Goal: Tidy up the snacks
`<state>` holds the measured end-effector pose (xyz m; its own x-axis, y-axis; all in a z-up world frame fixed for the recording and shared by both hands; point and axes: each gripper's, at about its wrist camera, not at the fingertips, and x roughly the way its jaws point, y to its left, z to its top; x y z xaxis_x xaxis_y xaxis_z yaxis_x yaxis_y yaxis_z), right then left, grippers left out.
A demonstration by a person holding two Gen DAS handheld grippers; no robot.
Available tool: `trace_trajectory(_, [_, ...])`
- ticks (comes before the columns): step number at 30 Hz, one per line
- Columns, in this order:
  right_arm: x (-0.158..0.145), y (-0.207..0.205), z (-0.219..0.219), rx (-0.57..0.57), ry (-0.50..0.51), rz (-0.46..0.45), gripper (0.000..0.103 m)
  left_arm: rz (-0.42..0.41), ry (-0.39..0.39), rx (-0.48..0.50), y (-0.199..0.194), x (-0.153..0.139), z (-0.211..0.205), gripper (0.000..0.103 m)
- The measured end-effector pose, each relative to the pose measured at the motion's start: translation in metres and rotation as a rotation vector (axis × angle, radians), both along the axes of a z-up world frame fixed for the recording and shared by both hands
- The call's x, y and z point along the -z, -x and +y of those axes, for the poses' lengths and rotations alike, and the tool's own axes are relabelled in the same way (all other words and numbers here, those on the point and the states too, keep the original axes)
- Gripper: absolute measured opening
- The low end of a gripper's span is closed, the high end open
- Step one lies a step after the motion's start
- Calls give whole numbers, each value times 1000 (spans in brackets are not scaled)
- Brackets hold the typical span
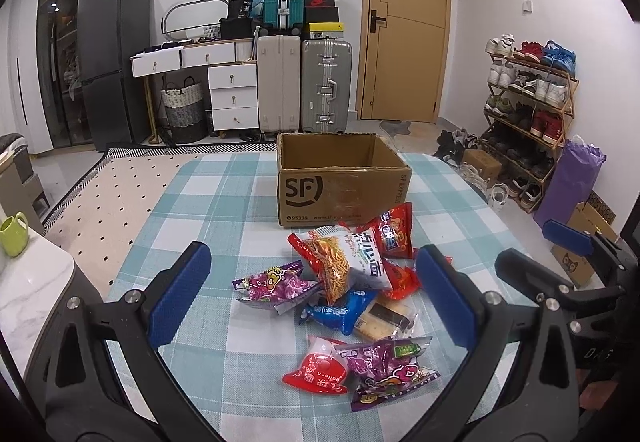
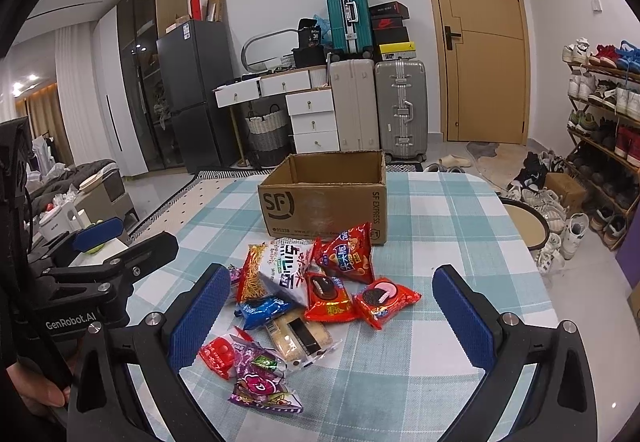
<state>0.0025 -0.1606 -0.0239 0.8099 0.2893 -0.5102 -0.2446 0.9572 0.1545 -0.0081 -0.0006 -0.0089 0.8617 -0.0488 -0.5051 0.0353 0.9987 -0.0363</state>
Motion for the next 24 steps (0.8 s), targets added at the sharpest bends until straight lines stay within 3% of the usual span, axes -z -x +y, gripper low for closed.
trace_trajectory(24, [-1, 4, 2, -6, 0, -10, 103, 11, 3, -21, 0, 1, 6, 102])
